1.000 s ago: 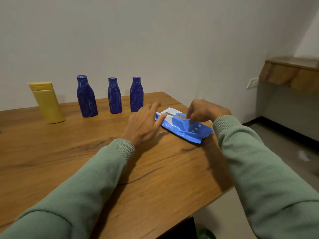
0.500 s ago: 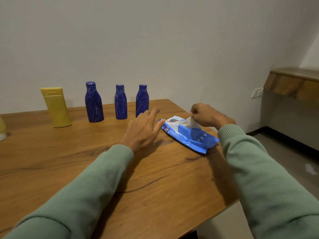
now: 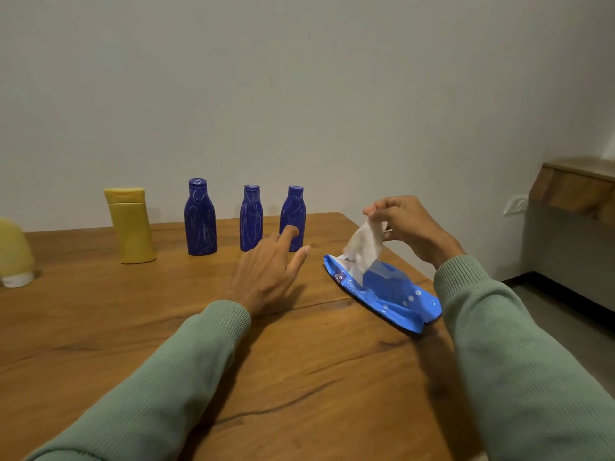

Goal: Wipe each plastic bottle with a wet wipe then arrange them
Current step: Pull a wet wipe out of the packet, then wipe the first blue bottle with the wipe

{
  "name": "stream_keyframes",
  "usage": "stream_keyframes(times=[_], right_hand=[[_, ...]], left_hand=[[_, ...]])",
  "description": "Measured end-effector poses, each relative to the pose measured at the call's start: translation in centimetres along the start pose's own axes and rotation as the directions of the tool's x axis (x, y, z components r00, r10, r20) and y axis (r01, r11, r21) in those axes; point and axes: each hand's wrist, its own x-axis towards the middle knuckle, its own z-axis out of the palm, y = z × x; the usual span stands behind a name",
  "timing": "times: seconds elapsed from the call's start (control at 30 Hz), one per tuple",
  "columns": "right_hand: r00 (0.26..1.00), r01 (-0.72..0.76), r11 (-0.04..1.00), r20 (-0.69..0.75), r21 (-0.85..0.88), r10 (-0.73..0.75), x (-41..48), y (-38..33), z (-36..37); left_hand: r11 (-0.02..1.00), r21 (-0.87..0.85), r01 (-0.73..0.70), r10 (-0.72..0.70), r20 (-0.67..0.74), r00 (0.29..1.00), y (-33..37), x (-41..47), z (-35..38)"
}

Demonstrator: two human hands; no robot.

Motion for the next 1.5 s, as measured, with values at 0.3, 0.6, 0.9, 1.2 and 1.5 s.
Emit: stream_keyframes(times=[0.3, 0.6, 0.9, 1.2, 1.5], right_hand=[[1.0, 0.009, 0.988, -0.027, 0.157, -0.005, 0.7, -0.4, 0.7], [0.988, 0.032, 0.997, -0.15, 0.065, -0.022, 1.9, 1.4, 2.2], [0.981, 0.049, 0.997, -0.192, 0.063, -0.036, 2.9, 3.8, 2.9], [0.981, 0.005, 0.997, -0.195, 0.077, 0.01, 3.2, 5.1, 3.6], [0.982, 0.0, 0.994, -0.189, 0.108, 0.021, 3.5, 5.7, 3.5]], left_hand=[[0.997, -0.043, 0.072, -0.07, 0.039, 0.997, -1.1, 0.2, 0.2], [0.976, -0.116, 0.186, -0.183, 0.038, 0.982, -0.9, 1.5, 1.2], [0.894, -0.266, 0.361, -0.345, 0.109, 0.932, -1.3, 3.9, 2.7], [0.793, -0.447, 0.413, -0.392, 0.143, 0.909, -2.1, 5.5, 4.4], [0.666, -0.568, 0.485, -0.466, 0.191, 0.864, -2.5, 6.8, 5.8]])
